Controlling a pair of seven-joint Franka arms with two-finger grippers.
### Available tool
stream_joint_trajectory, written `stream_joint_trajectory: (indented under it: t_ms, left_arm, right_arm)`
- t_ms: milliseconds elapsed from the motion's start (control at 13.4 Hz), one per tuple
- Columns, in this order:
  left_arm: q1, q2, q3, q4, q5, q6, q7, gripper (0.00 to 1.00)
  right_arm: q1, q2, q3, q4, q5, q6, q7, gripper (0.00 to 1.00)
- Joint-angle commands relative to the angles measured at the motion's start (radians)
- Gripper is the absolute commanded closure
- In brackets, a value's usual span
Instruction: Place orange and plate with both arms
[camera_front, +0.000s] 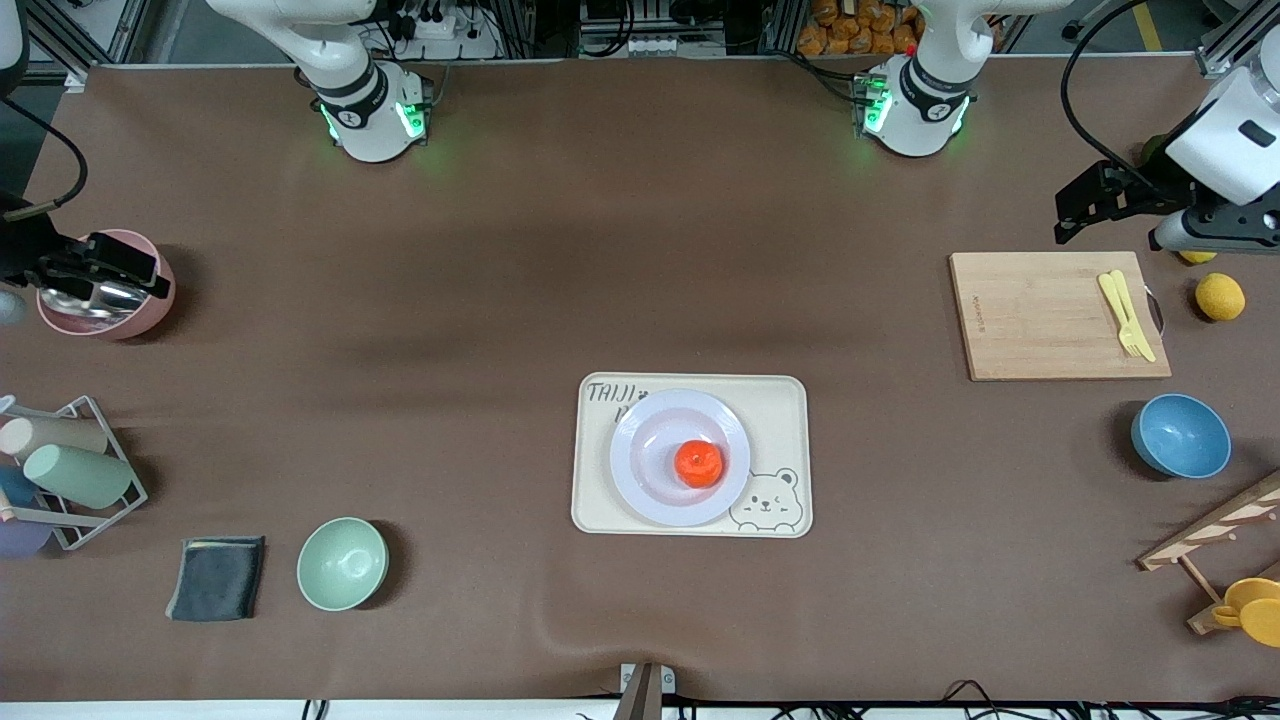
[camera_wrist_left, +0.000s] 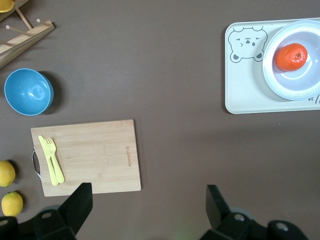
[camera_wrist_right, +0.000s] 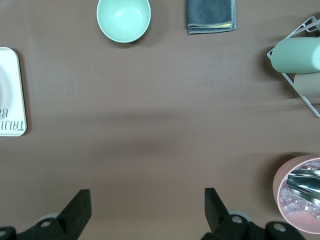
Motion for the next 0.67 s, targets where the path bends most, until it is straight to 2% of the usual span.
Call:
stream_joint_trajectory:
  t_ms: [0,149,595]
  left_arm:
    - [0.000,-0.001,-0.008,0.011,0.003,-0.005,0.002,0.00]
    - [-0.002,-0.003,-0.008,0.011,0.003,-0.005,0.002,0.00]
    - [0.001,-0.001,-0.008,0.011,0.005,-0.005,0.004,0.00]
  right_arm:
    - [0.011,-0.010,0.005,0.001,-0.032,0.000,0.025,0.00]
    - [0.011,-0.010,0.005,0.005,-0.060,0.001,0.026,0.00]
    - [0.019,-0.016,0.007,0.030,-0.060,-0.002,0.058,0.00]
